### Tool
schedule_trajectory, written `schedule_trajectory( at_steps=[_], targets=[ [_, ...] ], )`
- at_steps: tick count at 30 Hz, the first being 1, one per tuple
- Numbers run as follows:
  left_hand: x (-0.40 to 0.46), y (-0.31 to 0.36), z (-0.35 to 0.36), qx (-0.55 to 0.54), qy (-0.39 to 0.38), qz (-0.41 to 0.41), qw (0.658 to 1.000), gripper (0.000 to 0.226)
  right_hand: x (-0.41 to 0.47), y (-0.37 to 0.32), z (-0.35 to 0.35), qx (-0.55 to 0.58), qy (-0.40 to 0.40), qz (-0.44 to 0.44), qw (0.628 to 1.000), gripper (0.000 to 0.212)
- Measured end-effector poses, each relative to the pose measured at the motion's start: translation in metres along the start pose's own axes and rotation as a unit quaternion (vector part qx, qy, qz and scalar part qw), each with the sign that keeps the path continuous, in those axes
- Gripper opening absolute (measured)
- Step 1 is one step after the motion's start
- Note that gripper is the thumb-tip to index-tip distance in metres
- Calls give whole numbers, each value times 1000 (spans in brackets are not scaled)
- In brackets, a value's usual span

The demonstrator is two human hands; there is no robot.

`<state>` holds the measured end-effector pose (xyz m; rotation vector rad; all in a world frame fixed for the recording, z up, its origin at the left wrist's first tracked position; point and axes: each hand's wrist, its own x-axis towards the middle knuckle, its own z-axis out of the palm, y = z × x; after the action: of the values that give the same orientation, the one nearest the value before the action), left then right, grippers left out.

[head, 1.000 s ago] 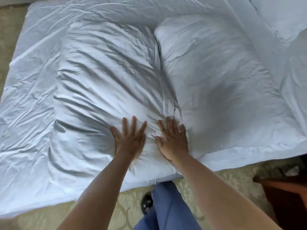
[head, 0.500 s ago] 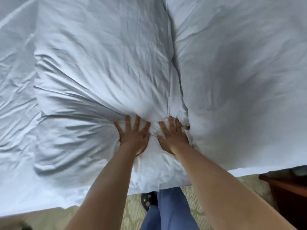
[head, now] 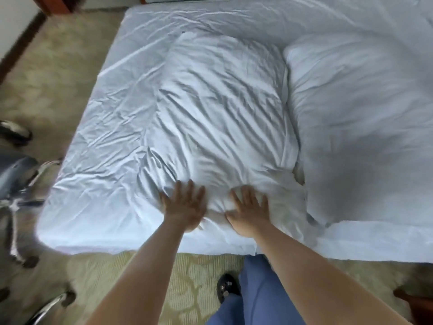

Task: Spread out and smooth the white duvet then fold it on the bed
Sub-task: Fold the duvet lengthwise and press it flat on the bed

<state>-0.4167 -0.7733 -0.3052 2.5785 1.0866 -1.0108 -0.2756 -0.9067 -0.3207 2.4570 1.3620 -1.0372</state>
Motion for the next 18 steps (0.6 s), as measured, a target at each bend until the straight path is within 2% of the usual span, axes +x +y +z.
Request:
schedule_trajectory(
  at_steps=[3, 6, 9, 18],
  targets=[
    [-15, -2, 1, 13, -19, 22, 999, 65, -14, -2, -18, -16, -30, 20, 999, 71],
    [-30, -8, -20, -25, -13, 50, 998, 65, -30, -6, -39, -10, 3, 36, 999, 68],
    [-46, -6, -48, -60, 29, 59, 996, 58, -49, -11, -63, -8, 61, 35, 998, 66],
    [-74, 22, -138, 0, 147, 134, 980, 53, -103, 22, -138, 5, 156, 58, 986, 64]
  ],
)
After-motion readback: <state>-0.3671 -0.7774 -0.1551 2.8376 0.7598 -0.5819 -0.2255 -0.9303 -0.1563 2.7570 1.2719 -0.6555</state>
